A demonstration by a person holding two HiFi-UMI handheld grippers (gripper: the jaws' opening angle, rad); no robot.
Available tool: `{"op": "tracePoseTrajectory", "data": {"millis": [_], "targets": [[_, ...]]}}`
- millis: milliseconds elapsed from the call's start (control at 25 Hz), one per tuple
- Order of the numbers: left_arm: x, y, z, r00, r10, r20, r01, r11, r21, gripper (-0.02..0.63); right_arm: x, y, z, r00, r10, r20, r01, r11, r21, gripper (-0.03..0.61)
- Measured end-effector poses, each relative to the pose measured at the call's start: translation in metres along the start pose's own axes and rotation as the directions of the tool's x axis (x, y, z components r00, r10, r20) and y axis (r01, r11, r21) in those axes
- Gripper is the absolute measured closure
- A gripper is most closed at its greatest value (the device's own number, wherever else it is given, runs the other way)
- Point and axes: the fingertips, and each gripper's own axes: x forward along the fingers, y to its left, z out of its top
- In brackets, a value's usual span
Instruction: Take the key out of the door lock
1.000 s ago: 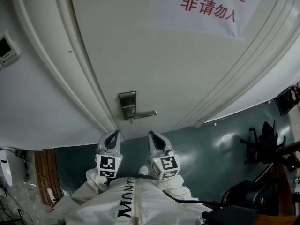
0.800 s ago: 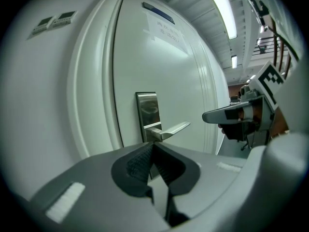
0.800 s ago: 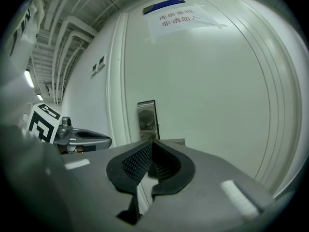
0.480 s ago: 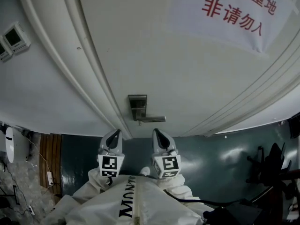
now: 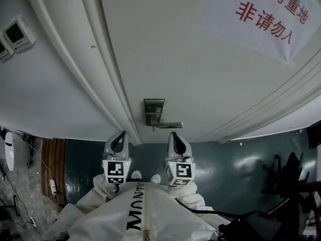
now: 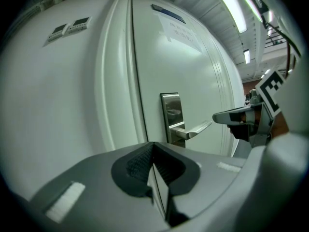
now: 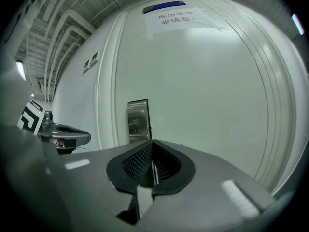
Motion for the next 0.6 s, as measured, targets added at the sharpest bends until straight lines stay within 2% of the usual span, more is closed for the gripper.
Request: {"op": "tracePoseTrajectory", "data": {"millis": [200,600], "targets": [[0.001,0.005,-0.001,1.000,-0.017,0.001,0.017,1.000,-0.004,0.614,0.002,0.005,-0.008,1.000,-0.005,-0.026,0.005,1.000,0.019,0.581],[-0.004,0.009,-0.008,0.999,-0.034,-0.007,0.033,0.999,-0.012,0.614,0.007,0.014,-0.031,0.998,0.005,-0.064,0.001,0.997,0.082,0.506]]}}
